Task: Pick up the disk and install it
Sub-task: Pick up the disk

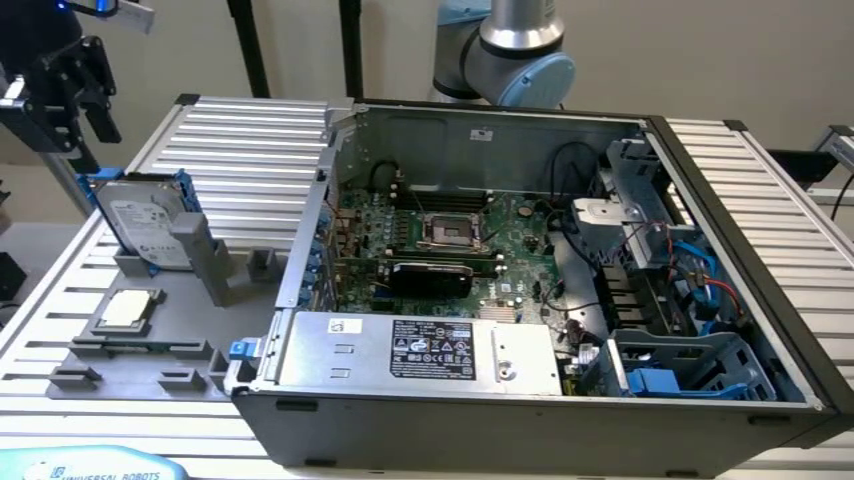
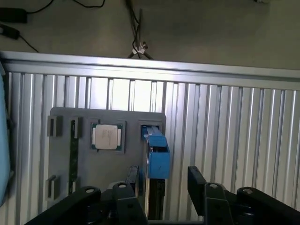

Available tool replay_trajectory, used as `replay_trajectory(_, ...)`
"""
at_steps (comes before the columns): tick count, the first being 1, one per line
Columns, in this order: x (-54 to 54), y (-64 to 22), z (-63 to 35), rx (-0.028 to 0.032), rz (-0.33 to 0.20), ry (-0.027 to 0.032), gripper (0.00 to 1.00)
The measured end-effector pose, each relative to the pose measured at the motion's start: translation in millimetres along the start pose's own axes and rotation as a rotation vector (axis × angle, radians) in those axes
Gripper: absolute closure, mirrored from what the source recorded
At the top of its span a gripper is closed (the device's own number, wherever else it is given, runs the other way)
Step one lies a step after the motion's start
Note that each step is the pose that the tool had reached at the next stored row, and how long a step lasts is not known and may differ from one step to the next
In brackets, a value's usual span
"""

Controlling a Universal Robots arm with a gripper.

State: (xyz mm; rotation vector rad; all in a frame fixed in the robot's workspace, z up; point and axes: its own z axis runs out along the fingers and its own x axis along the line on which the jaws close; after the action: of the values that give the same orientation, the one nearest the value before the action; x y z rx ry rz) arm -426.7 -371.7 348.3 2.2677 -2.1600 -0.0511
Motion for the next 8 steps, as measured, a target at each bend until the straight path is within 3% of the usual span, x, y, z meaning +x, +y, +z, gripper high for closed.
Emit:
replay_trajectory(1,0.0,0.0,1.8,-0.0001,0.000,0.0000,0.47)
replay_trajectory(2,0.1,-0.1,3.6,-0.0001,0.000,0.0000,0.40)
replay_trajectory(8,0.2,0.0,14.5,0.0000,0.000,0.0000,0.40)
